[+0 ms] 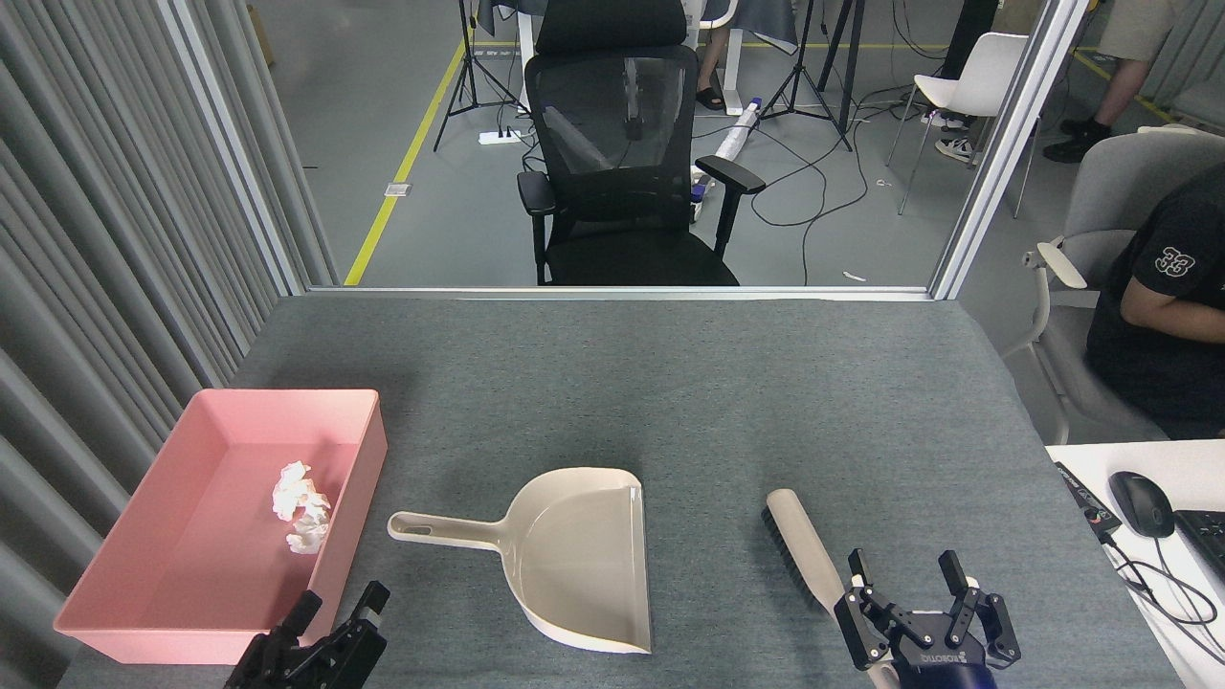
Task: Sweep and dump garbage into bin
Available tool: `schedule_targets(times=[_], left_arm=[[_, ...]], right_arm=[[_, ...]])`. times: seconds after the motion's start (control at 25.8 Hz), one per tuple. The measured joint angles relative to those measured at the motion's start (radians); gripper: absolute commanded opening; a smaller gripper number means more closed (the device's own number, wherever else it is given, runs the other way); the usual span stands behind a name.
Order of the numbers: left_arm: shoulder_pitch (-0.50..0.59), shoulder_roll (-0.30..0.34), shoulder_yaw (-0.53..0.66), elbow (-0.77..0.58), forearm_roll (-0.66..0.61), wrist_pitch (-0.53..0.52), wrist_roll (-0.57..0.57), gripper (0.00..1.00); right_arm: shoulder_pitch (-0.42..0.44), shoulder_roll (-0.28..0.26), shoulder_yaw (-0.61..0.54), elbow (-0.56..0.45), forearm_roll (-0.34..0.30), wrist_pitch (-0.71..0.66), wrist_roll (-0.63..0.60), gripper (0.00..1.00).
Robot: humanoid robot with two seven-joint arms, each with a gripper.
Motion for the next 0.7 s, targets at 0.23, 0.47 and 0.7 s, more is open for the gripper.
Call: schedule_targets(times=[0.23, 0.47, 0.7], left_arm=[[-0.175, 0.009, 0.082, 0.015, -0.287, 0.013, 0.013, 0.97], [-0.207, -0.001, 0.115, 0.025, -0.368, 0.044, 0.016, 0.97], [-0.201, -0.018, 0.119, 0.027, -0.381, 0.056, 0.037, 0.97]], right_arm=[[-0.072, 0.018, 0.049, 0.009, 0.043, 0.062, 0.018, 0.98], [-0.12, 0.036, 0.178, 0.021, 0.122, 0.186, 0.021, 0.98], [-0.164, 0.045, 0.217, 0.068, 0.14, 0.221, 0.024, 0.98]])
